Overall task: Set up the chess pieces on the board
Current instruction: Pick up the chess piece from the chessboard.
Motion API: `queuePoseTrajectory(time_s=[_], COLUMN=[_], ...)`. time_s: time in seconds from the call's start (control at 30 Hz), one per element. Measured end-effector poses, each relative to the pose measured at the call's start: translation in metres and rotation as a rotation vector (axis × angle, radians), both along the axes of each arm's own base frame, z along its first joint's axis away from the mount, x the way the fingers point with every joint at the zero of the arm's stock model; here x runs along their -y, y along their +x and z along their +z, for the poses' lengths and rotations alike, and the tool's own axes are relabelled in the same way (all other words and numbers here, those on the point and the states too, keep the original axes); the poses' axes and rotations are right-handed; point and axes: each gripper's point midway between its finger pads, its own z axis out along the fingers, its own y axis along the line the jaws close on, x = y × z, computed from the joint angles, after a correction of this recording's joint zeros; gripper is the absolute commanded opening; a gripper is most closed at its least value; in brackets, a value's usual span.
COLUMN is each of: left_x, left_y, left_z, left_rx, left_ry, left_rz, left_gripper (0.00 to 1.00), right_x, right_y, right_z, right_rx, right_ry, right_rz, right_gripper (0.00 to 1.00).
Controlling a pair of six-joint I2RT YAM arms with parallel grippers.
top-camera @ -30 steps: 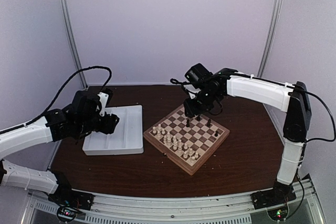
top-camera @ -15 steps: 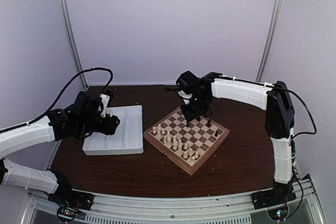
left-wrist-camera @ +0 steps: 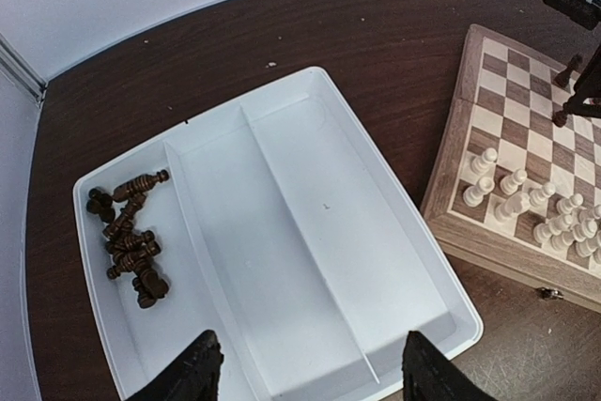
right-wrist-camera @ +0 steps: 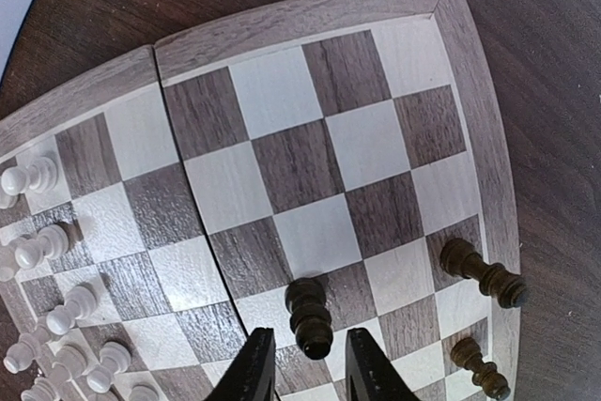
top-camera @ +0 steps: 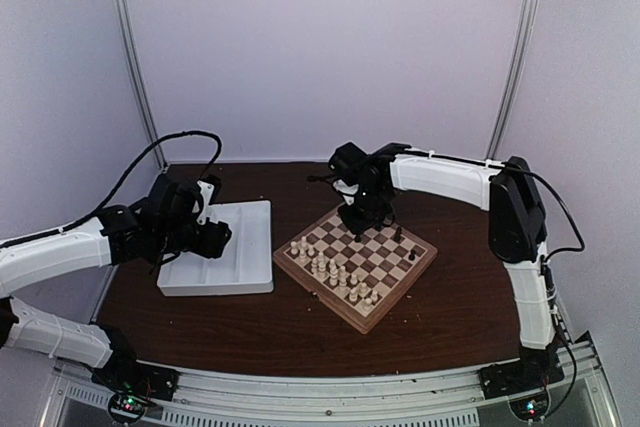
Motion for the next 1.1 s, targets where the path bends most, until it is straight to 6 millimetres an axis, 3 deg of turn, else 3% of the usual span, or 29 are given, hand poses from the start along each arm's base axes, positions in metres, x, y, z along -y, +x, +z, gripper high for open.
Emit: queuePoseTrajectory(time_s=[0.57, 0.83, 1.1], left_x=[0.003, 0.005, 0.007], left_y=[0.004, 0.006, 0.008], left_z=[0.0, 0.005, 0.005], left_rx=[-0.007, 0.001, -0.004], left_ry=[0.005, -0.002, -0.002], left_rz=[-0.001, -0.001, -0.004], left_gripper=[0.66, 0.66, 0.66], right_x=[0.0, 0.003, 0.011], right_y=[0.007, 0.013, 0.035], right_z=[-0.002, 0.003, 0.014], right_rx=[0.001, 0.009, 0.038], right_ry=[-0.004, 0.0, 0.019], right_rz=[0.003, -0.002, -0.029], right_gripper=[0.1, 0.1, 0.09])
